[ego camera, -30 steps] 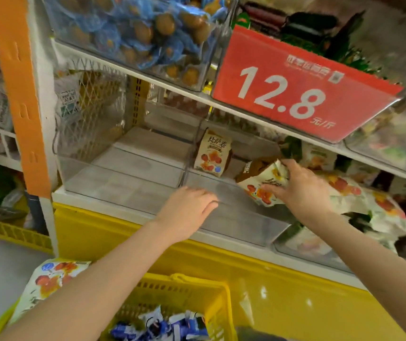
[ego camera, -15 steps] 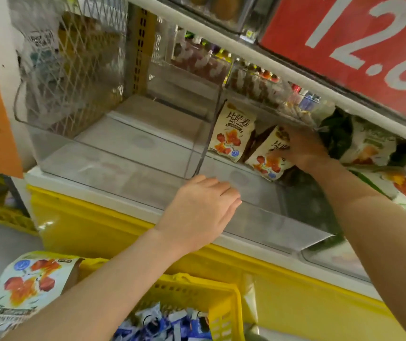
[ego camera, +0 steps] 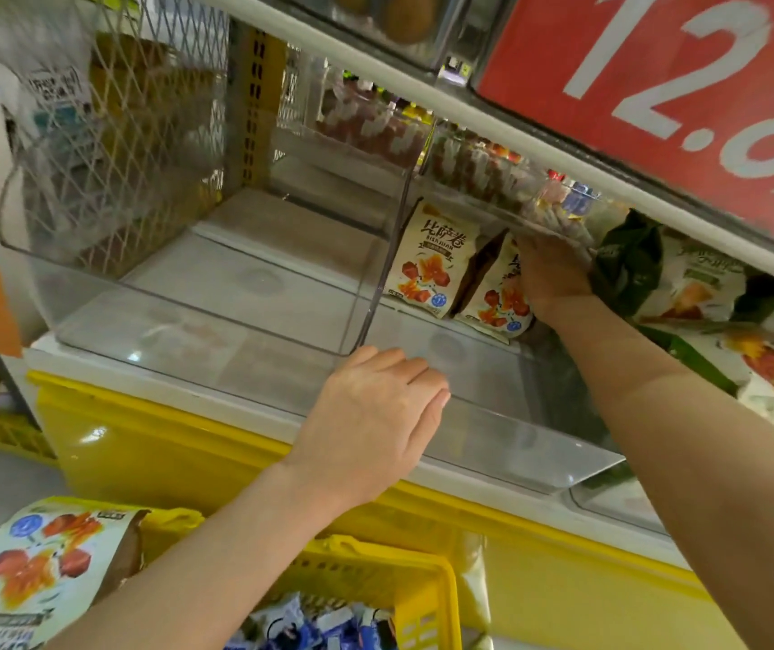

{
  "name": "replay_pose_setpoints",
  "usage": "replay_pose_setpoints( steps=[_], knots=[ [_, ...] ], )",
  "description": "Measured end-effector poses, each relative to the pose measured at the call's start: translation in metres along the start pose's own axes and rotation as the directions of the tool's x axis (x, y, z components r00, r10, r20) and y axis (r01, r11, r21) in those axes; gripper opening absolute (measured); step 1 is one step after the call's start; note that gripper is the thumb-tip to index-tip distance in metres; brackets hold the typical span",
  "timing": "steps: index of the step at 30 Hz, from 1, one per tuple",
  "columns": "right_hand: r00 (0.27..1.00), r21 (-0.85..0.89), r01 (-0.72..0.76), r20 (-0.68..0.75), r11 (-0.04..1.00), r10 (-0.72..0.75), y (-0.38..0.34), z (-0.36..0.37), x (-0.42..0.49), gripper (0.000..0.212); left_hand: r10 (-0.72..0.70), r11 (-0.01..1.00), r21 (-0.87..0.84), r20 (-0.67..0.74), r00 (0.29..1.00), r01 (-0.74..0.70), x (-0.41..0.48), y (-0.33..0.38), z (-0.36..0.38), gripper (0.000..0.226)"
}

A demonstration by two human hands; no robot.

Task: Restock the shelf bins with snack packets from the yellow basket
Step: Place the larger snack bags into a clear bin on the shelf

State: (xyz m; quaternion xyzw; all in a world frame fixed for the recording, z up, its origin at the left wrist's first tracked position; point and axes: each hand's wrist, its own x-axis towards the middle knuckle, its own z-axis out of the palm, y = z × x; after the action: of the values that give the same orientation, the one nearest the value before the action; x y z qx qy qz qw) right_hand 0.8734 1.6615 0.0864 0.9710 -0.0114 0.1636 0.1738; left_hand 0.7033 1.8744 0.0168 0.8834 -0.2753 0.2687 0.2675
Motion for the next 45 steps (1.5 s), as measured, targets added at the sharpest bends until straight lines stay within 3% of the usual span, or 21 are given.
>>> replay_pose_setpoints(
  steps=[4,11,16,20,23,27,29,32,34,36,38,40,43,45],
  knots=[
    [0.997,0.124,-0.073,0.038,0.99,0.069,-0.004,-0.015,-0.013,0.049,-0.01,1.0,0.025,0.044,0.999,0.009,0.001,0.002,-0.007,0.034],
    [0.991,0.501,0.04,0.094,0.865,-0.1,-0.014,-0.05,-0.11,0.047,-0.056,0.995,0.096,0.159,0.986,0.041,0.001,0.006,-0.01,0.033],
    [0.952,0.383,0.261,0.046,0.886,-0.301,-0.023,-0.064,-0.198,0.046,-0.088,0.988,0.147,0.228,0.97,0.056,-0.002,0.019,-0.021,0.034],
    [0.898,0.238,0.438,-0.08,0.867,-0.432,-0.034,-0.073,-0.248,0.046,-0.088,0.991,0.116,0.166,0.982,0.069,-0.031,0.032,-0.049,0.036],
    [0.888,0.332,0.453,-0.254,0.827,-0.384,-0.057,-0.073,-0.28,0.034,-0.113,0.989,0.108,0.107,0.988,0.101,-0.078,0.033,-0.076,0.039],
    [0.911,0.545,0.392,-0.12,0.742,-0.394,-0.113,-0.065,-0.311,0.029,-0.366,0.925,0.104,-0.024,0.93,0.366,-0.164,0.0,-0.098,0.025],
    [0.896,0.63,0.339,0.011,0.699,-0.444,-0.149,-0.054,-0.32,0.034,-0.58,0.802,0.138,-0.052,0.813,0.581,-0.209,-0.027,-0.104,0.022],
    [0.863,0.756,0.175,0.19,0.631,-0.467,-0.203,-0.04,-0.328,0.041,-0.834,0.535,0.207,-0.023,0.551,0.819,-0.268,-0.066,-0.106,0.027],
    [0.813,0.818,-0.013,0.343,0.575,-0.47,-0.238,-0.034,-0.33,0.047,-0.911,0.409,0.26,0.062,0.408,0.875,-0.302,-0.084,-0.1,0.034],
    [0.753,0.832,-0.264,0.494,0.489,-0.435,-0.269,-0.028,-0.33,0.055,-0.928,0.361,0.237,0.188,0.322,0.902,-0.329,-0.096,-0.093,0.034],
    [0.677,0.776,-0.516,0.629,0.362,-0.383,-0.293,-0.023,-0.328,0.062,-0.909,0.342,0.063,0.275,0.313,0.938,-0.348,-0.098,-0.087,0.028],
    [0.59,0.69,-0.679,0.716,0.25,-0.374,-0.311,-0.015,-0.327,0.062,-0.896,0.337,-0.051,0.289,0.337,0.94,-0.359,-0.096,-0.085,0.023],
    [0.53,0.593,-0.795,0.78,0.125,-0.332,-0.328,-0.007,-0.327,0.058,-0.896,0.342,-0.099,0.267,0.356,0.935,-0.366,-0.094,-0.085,0.02],
    [0.521,0.565,-0.819,0.804,0.097,-0.287,-0.332,-0.007,-0.326,0.054,-0.896,0.343,-0.116,0.257,0.361,0.932,-0.366,-0.093,-0.084,0.021]
  ],
)
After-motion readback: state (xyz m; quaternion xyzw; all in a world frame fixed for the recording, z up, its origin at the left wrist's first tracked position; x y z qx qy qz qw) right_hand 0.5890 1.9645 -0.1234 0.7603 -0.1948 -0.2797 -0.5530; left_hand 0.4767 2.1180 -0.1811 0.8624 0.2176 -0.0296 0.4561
